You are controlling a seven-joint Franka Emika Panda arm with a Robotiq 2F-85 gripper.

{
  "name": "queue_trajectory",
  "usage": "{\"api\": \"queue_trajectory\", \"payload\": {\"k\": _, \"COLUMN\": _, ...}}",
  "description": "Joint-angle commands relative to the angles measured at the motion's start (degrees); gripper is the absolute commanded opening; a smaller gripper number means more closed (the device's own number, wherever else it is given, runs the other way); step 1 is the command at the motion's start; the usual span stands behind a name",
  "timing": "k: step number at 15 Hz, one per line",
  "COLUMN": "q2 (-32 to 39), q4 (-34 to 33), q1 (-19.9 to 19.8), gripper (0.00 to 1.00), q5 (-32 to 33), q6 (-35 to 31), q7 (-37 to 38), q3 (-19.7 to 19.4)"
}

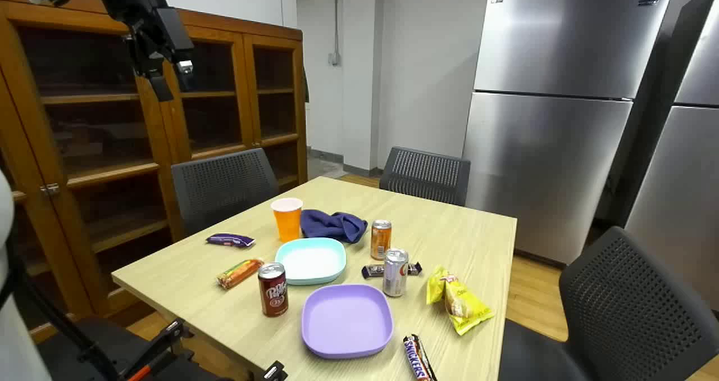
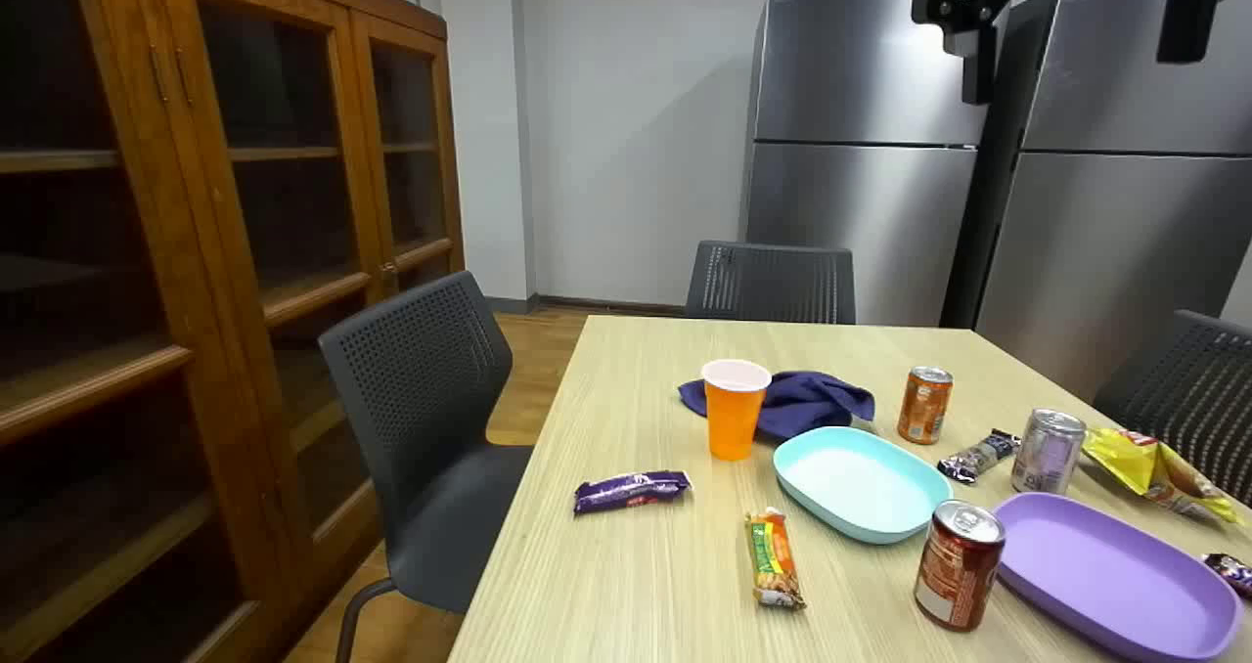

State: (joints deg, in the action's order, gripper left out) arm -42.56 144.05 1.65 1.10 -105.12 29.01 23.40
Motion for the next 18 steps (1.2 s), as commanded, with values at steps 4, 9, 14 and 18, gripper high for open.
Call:
{"api": "queue_trajectory", "payload": {"k": 4, "q2": 3.2, "q4": -0.4, "q1": 0.7, "gripper": 1.0, "q5": 0.3, "q6": -0.6, "q7": 1.9, "q3": -0.5}}
{"api": "queue_trajectory", "payload": {"k": 9, "q2": 11.6, "q4": -0.8, "q1": 0.2, "gripper": 1.0, "q5": 0.4, "q6": -3.2, "q7": 3.0, "q3": -0.7}}
{"api": "queue_trajectory", "payload": {"k": 14, "q2": 22.4, "q4": -2.3, "q1": 1.0, "gripper": 1.0, "q5": 0.0, "q6": -7.9, "q7": 3.2, "q3": -2.4}}
{"api": "queue_trajectory", "payload": {"k": 18, "q2": 32.1, "q4": -4.2, "q1": 1.7, "gripper": 1.0, "q5": 0.6, "q6": -13.5, "q7": 1.7, "q3": -4.2}}
